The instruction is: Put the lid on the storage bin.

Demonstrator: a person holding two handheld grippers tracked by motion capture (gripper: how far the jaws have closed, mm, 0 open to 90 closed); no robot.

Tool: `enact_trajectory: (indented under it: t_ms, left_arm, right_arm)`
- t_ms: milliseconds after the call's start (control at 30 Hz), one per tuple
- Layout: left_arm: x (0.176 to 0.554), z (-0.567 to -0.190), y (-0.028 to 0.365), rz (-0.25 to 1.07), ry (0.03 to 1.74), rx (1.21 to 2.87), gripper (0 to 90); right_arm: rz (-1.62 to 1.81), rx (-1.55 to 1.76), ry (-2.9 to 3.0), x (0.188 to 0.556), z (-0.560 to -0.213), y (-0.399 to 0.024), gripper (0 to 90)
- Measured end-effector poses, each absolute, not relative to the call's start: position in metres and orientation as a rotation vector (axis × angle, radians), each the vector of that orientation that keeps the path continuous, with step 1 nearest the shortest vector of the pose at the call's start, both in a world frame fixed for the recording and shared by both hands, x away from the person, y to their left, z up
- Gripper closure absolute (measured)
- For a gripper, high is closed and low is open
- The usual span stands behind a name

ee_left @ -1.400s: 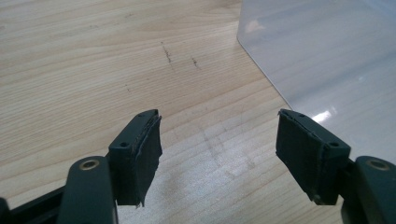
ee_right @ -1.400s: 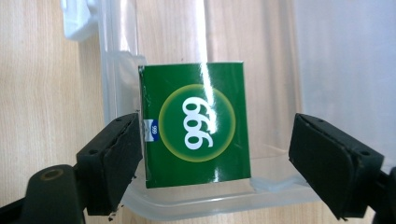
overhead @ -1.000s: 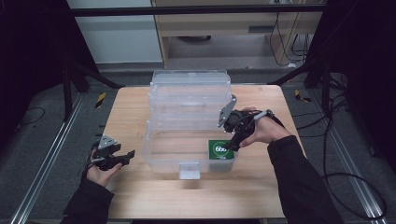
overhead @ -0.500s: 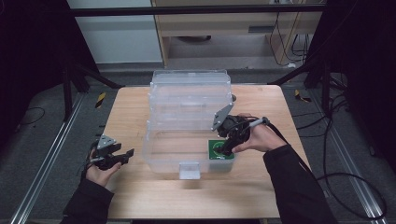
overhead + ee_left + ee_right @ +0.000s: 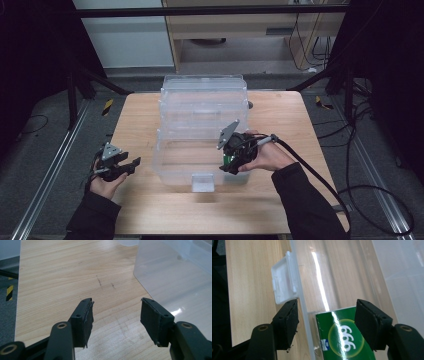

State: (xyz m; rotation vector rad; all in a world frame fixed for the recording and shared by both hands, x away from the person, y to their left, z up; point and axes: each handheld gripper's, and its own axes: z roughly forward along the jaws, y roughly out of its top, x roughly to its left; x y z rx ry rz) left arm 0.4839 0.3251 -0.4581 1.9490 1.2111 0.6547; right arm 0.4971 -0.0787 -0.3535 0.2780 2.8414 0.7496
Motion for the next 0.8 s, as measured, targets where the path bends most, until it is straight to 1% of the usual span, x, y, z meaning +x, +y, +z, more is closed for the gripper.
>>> enact_trajectory:
  t_ms: [100, 267, 567, 800]
  left_arm:
    - [0.485, -0.458, 0.325, 0.661, 1.196, 1.946, 41.8]
    - [0.484, -0.458, 0.322, 0.681, 1.176, 1.956, 40.8]
    - [0.484, -0.458, 0.324, 0.678, 1.19, 1.951, 40.4]
    - [0.484, -0.458, 0.324, 0.671, 1.193, 1.957, 40.2]
  right_arm:
    - [0.764, 0.275, 2.857, 0.496, -0.356, -0.075, 39.5]
    - [0.756, 0.251, 2.886, 0.492, -0.364, -0.068, 42.8]
    - [0.71, 0.211, 2.947, 0.493, -0.376, -0.058, 51.7]
    - [0.665, 0.186, 2.986, 0.497, -0.388, -0.051, 54.4]
